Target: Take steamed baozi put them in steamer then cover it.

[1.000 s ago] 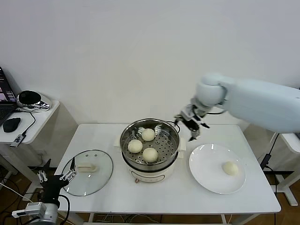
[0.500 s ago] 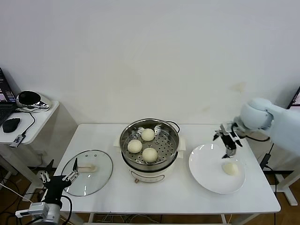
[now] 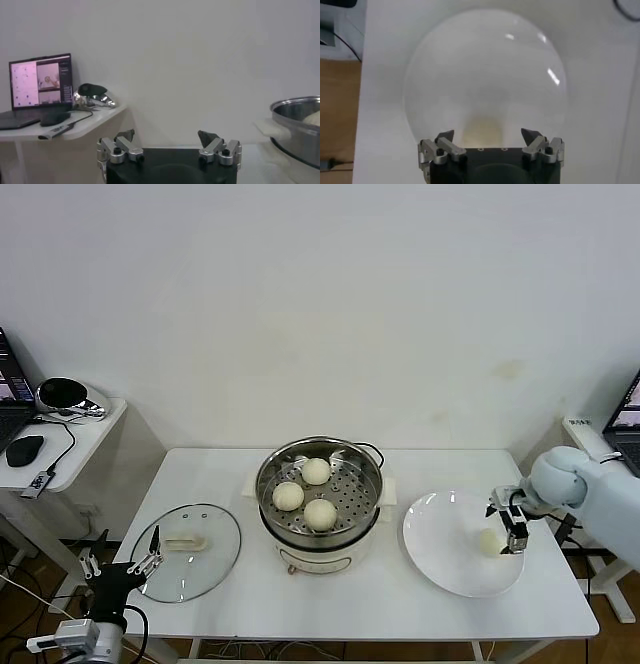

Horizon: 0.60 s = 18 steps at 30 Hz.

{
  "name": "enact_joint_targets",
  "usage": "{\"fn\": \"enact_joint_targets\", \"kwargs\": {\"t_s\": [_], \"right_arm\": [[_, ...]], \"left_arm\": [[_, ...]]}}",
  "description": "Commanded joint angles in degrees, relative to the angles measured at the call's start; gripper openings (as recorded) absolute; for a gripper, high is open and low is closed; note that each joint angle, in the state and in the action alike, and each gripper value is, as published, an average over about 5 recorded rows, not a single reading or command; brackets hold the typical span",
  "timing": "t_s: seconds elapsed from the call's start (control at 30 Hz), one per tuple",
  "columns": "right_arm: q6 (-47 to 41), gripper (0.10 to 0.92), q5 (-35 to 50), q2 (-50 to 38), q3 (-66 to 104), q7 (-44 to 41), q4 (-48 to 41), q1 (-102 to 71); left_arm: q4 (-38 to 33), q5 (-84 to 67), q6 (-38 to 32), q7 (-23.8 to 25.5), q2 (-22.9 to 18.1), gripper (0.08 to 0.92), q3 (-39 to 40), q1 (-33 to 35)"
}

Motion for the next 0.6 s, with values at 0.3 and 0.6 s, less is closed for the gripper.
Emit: {"fn": "enact_joint_targets", "kwargs": {"t_s": [0.3, 0.6], "right_arm": [[0.2, 0.818, -6.1, 6.3, 7.0, 0.9, -8.4, -8.2], [0.3, 0.720, -7.0, 6.7, 7.4, 0.0, -9.1, -8.1]], "left_arm": [[0.1, 0.0, -0.1, 0.0, -0.4, 0.823, -0.5, 0.3], [0.1, 0.0, -0.2, 0.1, -0.5, 0.823, -0.4, 0.3]]}}
